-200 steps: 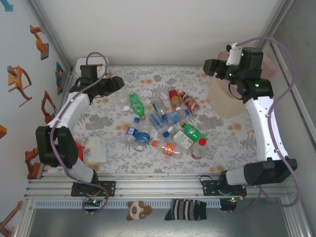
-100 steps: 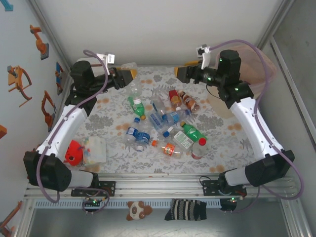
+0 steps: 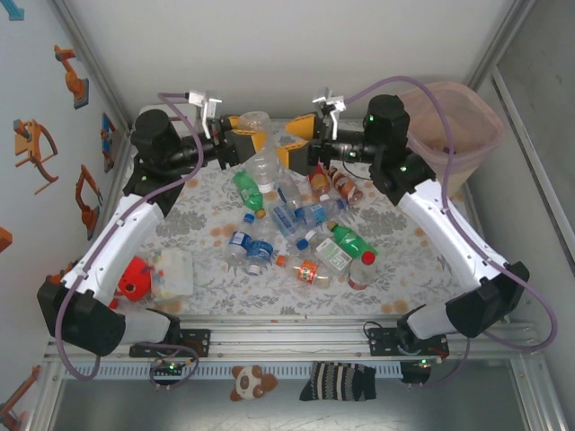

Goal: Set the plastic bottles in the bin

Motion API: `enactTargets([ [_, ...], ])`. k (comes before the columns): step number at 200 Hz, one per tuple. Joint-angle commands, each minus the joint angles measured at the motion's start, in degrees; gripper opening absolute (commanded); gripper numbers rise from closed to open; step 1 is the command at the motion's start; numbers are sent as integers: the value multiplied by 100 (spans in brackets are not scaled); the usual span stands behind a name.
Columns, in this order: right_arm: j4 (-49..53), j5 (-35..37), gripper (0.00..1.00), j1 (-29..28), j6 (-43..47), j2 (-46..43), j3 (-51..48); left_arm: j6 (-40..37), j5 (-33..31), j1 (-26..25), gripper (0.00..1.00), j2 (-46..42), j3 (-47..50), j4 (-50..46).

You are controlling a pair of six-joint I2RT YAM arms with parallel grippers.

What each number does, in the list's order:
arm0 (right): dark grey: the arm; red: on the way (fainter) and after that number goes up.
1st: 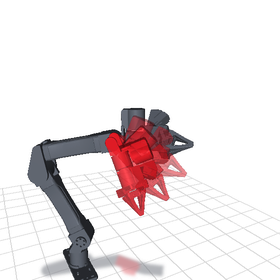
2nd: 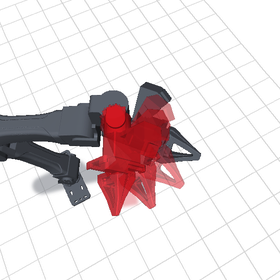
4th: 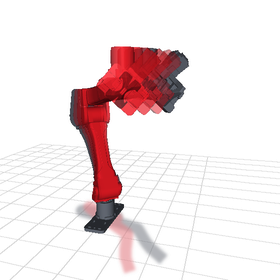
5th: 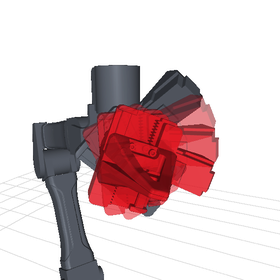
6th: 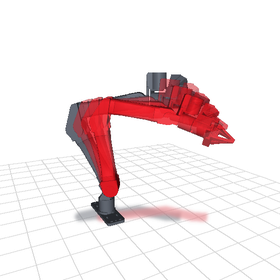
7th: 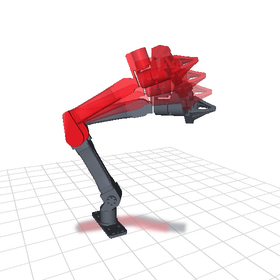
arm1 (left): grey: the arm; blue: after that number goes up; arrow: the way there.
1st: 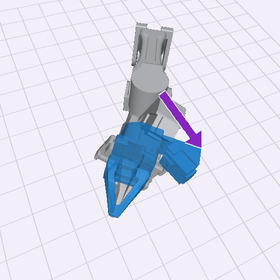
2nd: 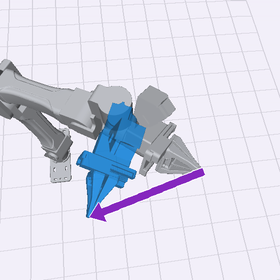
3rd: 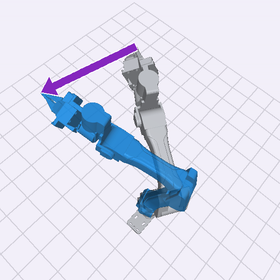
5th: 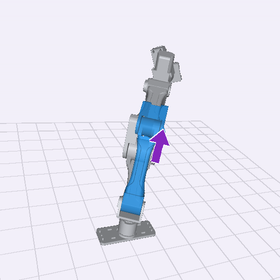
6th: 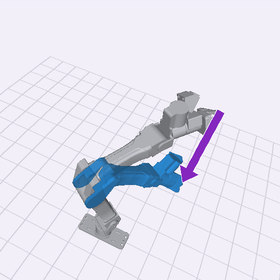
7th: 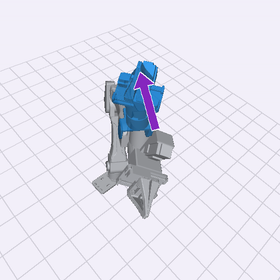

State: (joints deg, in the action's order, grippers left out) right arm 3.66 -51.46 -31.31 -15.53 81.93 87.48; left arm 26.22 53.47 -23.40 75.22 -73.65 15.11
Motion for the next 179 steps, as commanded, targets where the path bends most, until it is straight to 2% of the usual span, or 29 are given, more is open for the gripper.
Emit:
enactTargets([
  [1,65,-48,91,-124,442,85,198,-91,176,-84,47,-187,-235,304],
  [80,-62,-395,89,-375,276,477,418,-192,250,-302,48,-150,-405,330],
  [179,-470,-640,72,-411,-361,654,558,-371,250,-352,50,-147,-473,231],
])
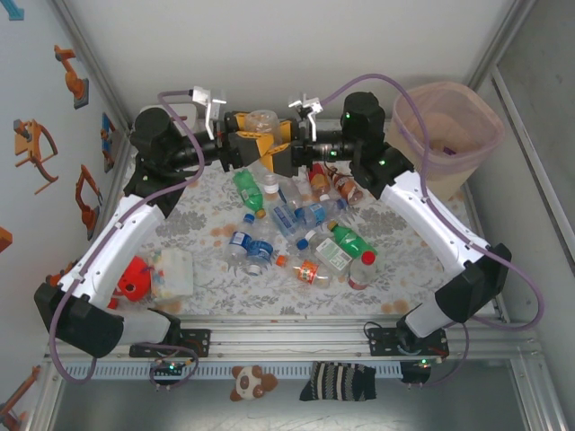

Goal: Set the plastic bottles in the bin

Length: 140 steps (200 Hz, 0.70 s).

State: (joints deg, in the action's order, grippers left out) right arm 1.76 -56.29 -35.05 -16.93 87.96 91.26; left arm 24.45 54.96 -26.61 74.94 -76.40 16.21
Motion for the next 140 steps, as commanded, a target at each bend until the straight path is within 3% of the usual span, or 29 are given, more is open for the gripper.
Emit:
enactTargets([
  [1,-281,-160,72,-33,-222,52,176,-195,98,-30,50,-115,-199,125],
  [104,-387,-120,59,-46,-334,33,140,-321,-146,-31,59,-250,-103,16],
  [140,-166,107,59,-37,-139,-57,176,-440,-454,-24,74,-433,24,-52],
])
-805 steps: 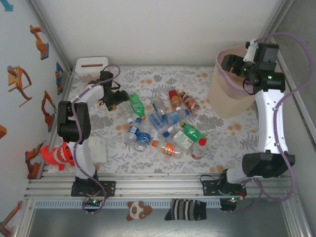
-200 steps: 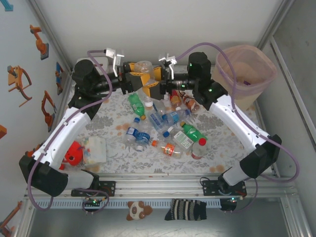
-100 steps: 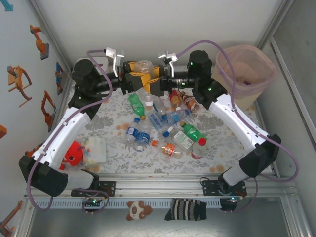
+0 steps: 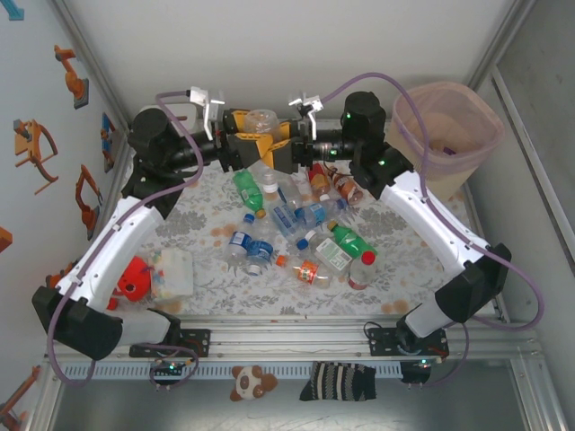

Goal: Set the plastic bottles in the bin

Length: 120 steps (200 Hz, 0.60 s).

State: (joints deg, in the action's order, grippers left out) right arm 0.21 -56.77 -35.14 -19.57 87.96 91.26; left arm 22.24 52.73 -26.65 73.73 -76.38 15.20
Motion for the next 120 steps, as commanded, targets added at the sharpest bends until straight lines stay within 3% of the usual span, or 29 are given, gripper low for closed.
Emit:
enactTargets([
  [1,6,161,59,-29,140,-63,179,-224,-238,-22,74,-323,24,46],
  [59,1061,1448,59,104,880,-399,334,-723,-1083,-24,83,-757,271,-405],
  [90,1305,2174,59,493,840,-540,432,-936,-1775,-24,83,-940,515,-630],
  [120,1497,2885,59,1085,684,-661,591,-985,-1881,-23,83,-918,585,-767],
])
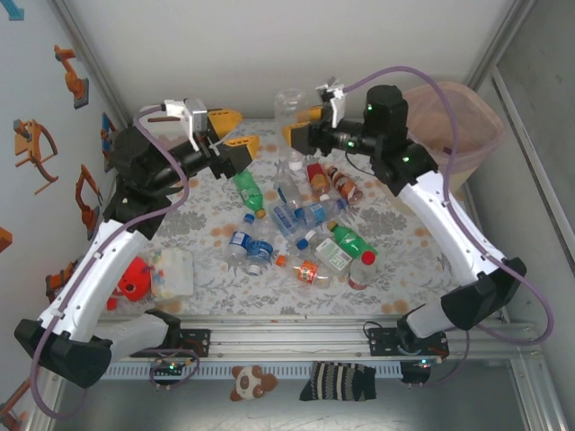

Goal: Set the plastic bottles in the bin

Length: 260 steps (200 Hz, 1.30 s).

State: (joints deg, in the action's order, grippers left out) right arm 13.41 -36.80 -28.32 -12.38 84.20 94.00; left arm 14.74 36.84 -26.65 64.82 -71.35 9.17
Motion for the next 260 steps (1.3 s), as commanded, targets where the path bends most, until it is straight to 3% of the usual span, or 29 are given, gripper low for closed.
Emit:
enactTargets([
  [1,178,903,59,431,-44,-288,328,-235,-292,-23,83,-24,84,-167],
  [54,71,1671,54,1967,-1090,-128,606,-243,-335,-28,83,23,144,-244],
  [126,-343,2248,49,3839,-3675,699,419,-209,-343,-25,82,19,209,-313],
  [146,-377,2282,49,4050,-4256,1034,348,-200,-368,-25,82,0,243,-320],
  [186,499,2257,48,4097,-4956,1949,942,-200,-421,-26,81,-23,280,-383],
  [260,1535,2139,50,4093,-5132,3215,1740,-149,-480,-25,81,19,350,-390],
])
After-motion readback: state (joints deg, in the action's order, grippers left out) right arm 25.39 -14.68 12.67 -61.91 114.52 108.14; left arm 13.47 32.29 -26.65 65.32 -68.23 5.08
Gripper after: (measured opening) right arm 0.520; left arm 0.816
